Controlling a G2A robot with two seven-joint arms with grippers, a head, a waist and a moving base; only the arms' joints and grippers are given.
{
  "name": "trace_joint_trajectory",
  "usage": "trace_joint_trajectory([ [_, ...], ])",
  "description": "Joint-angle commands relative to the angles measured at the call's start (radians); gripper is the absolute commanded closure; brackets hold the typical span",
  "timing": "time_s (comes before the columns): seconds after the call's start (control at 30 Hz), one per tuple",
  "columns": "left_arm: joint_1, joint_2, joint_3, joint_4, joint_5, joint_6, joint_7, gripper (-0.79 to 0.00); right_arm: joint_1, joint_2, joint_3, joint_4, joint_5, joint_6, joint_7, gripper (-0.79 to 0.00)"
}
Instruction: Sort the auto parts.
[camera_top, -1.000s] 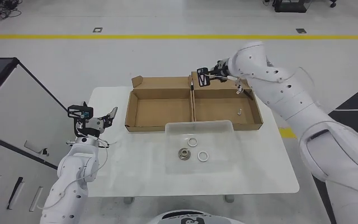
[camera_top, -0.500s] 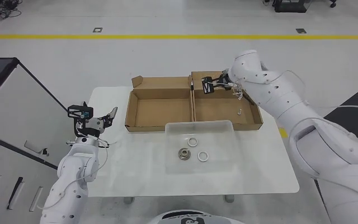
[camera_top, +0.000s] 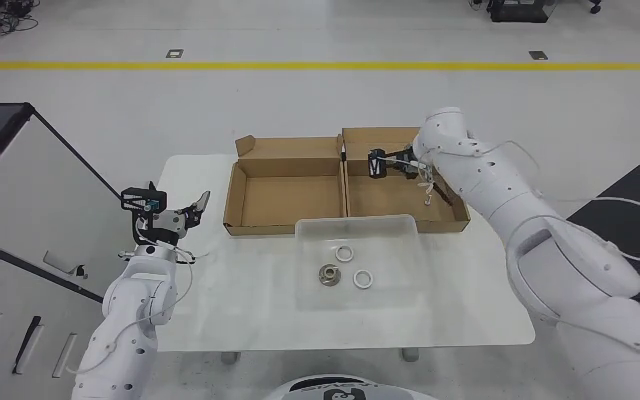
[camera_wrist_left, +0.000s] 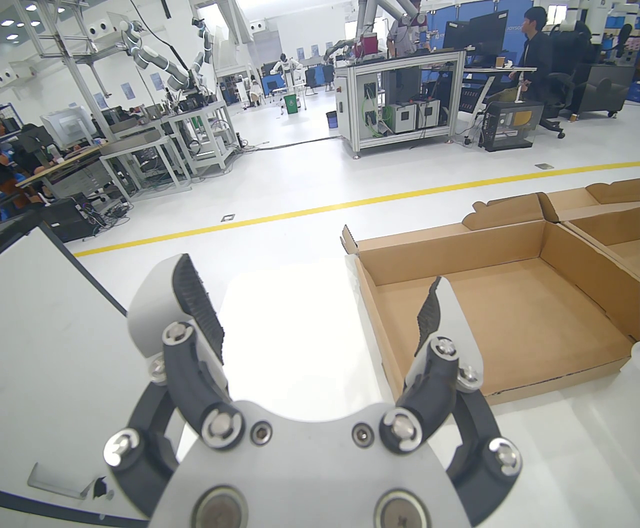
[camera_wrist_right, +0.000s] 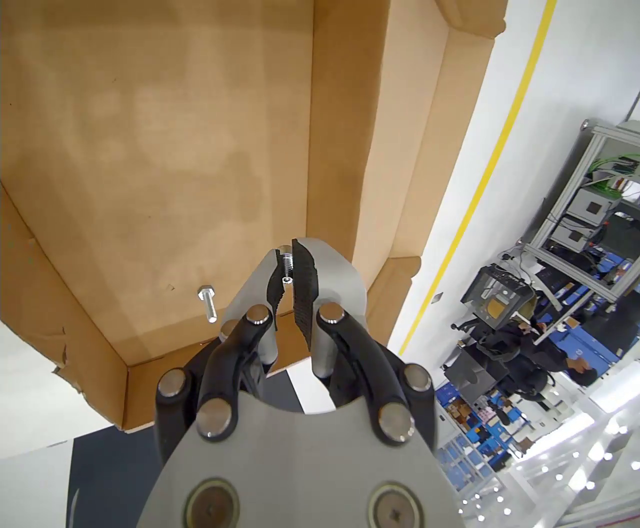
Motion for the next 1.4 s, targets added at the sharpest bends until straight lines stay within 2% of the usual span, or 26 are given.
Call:
trace_joint_trajectory([
  [0.0,0.000,0.000,0.000,0.000,0.000,0.000,0.000,-0.785,-0.009,-0.001,0.005,0.005,0.011,0.008,0.011,0.000],
  [0.7,0.000,0.000,0.000,0.000,0.000,0.000,0.000,-0.785,-0.099,0.006,0.046,0.011,0.064,0.024,0.100,0.000],
  [1.3,0.000,0.000,0.000,0.000,0.000,0.000,0.000,-0.785,-0.132,0.011,0.068,-0.002,0.066,0.023,0.124,0.000],
  [1.33,0.000,0.000,0.000,0.000,0.000,0.000,0.000,-0.785,-0.132,0.011,0.069,-0.003,0.066,0.021,0.126,-0.065],
  [1.37,0.000,0.000,0.000,0.000,0.000,0.000,0.000,-0.785,-0.132,0.011,0.070,-0.004,0.066,0.019,0.127,-0.095],
])
